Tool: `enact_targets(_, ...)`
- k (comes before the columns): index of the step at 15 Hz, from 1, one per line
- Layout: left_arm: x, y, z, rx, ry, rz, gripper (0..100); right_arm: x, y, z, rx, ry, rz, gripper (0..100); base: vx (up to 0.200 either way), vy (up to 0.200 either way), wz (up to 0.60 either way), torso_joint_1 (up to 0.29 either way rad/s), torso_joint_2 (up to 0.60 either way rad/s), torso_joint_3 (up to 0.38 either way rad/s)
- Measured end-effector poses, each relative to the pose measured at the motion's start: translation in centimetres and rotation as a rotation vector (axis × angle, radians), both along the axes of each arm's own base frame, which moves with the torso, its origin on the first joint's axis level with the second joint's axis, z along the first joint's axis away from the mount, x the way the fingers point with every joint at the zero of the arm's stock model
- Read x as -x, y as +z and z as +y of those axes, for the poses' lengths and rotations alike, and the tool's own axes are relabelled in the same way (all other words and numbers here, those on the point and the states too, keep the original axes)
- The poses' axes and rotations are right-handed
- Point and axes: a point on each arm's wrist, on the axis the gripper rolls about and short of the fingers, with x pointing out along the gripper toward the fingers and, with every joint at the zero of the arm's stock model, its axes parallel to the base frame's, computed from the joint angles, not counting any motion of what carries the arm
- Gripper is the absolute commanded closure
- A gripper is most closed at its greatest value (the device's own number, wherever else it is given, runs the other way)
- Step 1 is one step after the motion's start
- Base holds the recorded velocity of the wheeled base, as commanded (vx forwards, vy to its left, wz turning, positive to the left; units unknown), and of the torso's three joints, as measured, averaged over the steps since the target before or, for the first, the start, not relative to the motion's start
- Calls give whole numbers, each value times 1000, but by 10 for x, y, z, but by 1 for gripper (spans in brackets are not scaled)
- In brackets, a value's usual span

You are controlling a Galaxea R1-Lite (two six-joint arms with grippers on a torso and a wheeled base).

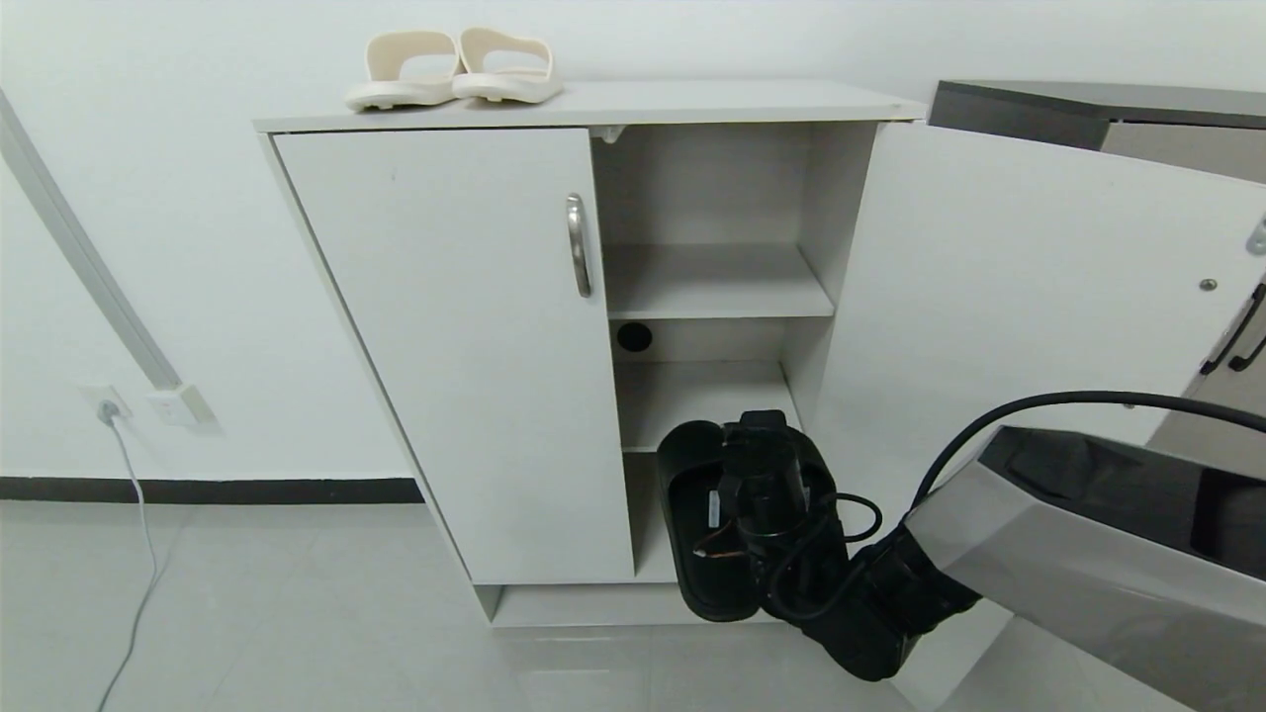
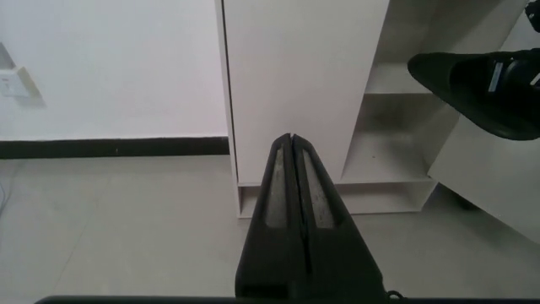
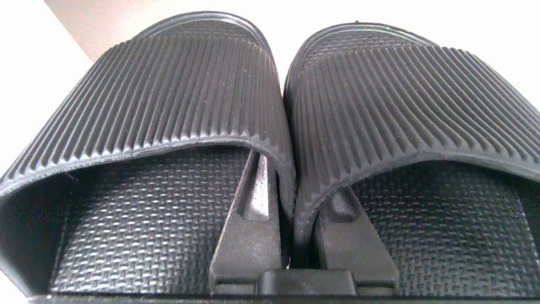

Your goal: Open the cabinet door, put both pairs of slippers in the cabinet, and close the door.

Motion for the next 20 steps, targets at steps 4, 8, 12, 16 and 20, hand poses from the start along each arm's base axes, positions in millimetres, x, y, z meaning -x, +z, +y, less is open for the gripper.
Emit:
enact_targets(4,0,0,0,0,0,0,100,-1,-3,2,1,2,2,100,0,0,0,5,2,-199)
enact_targets(8,0,0,0,0,2,0,100,0,-13,10,9,9,8,100,0,0,0,7,1,-187)
enact_targets(12,0,0,0,0,2,0,100,-6,-9,19,-31,-30,-152,100,0,0,0,2,1,-21)
enact_targets(16,0,0,0,0,3,0,100,-8,-23,21,15,-35,-186,100,0,0,0,0,0,0)
enact_targets(20,0,0,0,1,3,0,100,-9,-30,21,25,-35,-176,100,0,0,0,0,0,0)
